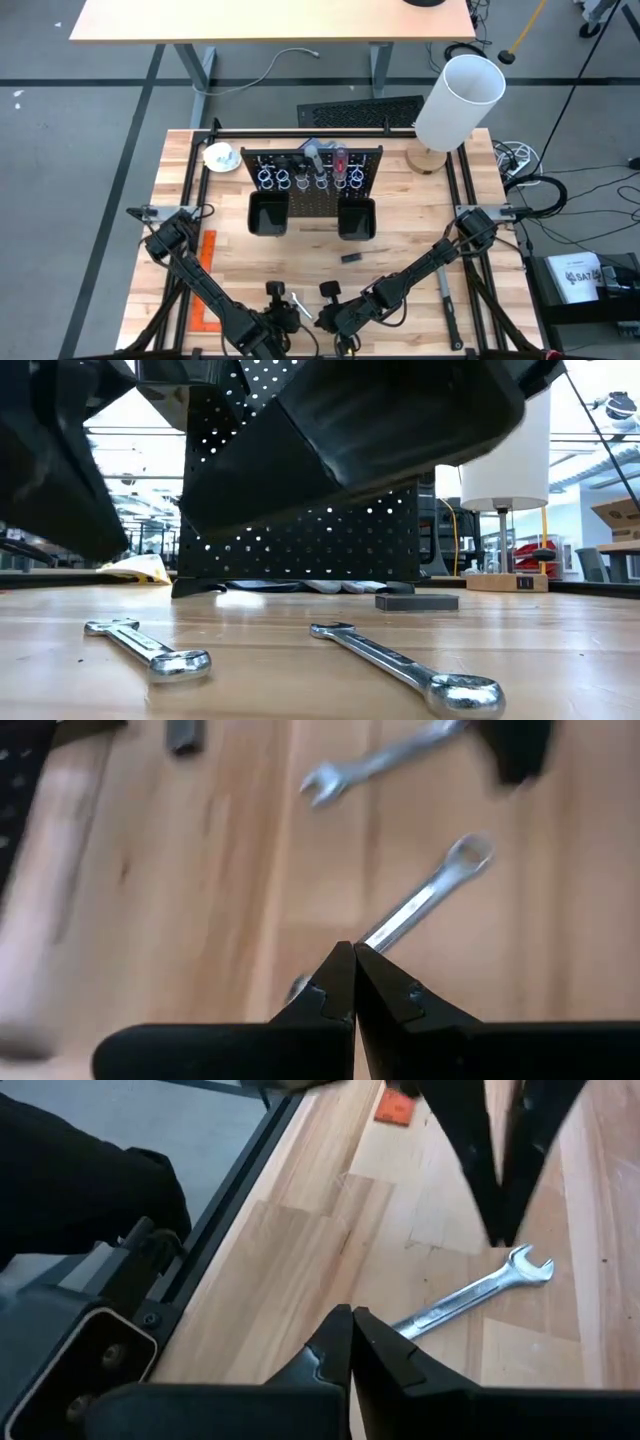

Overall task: Hang tools onto peg board
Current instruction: Hang the silver wrench on the black peg board

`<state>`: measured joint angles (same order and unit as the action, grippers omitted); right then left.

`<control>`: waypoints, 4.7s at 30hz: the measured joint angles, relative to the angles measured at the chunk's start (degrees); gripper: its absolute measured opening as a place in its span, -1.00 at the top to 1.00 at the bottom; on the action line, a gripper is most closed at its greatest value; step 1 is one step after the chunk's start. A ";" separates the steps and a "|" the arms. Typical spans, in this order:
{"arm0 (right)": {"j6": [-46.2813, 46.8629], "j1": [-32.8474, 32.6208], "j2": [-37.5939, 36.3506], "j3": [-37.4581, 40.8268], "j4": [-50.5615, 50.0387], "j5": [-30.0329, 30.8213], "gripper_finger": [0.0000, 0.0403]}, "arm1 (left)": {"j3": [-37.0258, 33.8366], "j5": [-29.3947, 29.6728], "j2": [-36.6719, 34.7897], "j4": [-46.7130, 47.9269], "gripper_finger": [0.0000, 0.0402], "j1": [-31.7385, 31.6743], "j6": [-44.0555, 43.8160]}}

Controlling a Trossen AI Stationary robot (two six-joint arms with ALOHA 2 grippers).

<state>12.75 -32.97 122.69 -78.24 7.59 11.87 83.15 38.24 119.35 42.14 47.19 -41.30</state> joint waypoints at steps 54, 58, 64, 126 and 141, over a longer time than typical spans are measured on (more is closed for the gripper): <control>3.63 1.40 3.50 -0.02 1.82 0.23 1.00 | -41.28 -3.69 -18.60 -52.20 0.51 -3.29 5.62; 3.71 1.42 3.52 -0.02 2.06 0.27 1.00 | -41.26 -3.68 -18.58 -52.18 0.51 -3.29 5.62; 3.69 1.40 3.52 -0.02 1.82 0.55 1.00 | -41.26 -3.66 -18.58 -52.18 0.51 -3.29 5.60; 1.09 0.98 3.74 0.00 13.82 -1.46 1.00 | -41.22 -2.45 -18.55 -52.14 0.51 -3.33 4.61; -0.63 0.87 6.28 -4.81 5.10 -2.81 1.00 | -41.22 -2.09 -18.53 -52.16 0.51 -3.34 4.53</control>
<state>12.12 -32.10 128.97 -83.05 12.69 9.06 41.93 36.16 100.82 -10.02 43.85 -36.77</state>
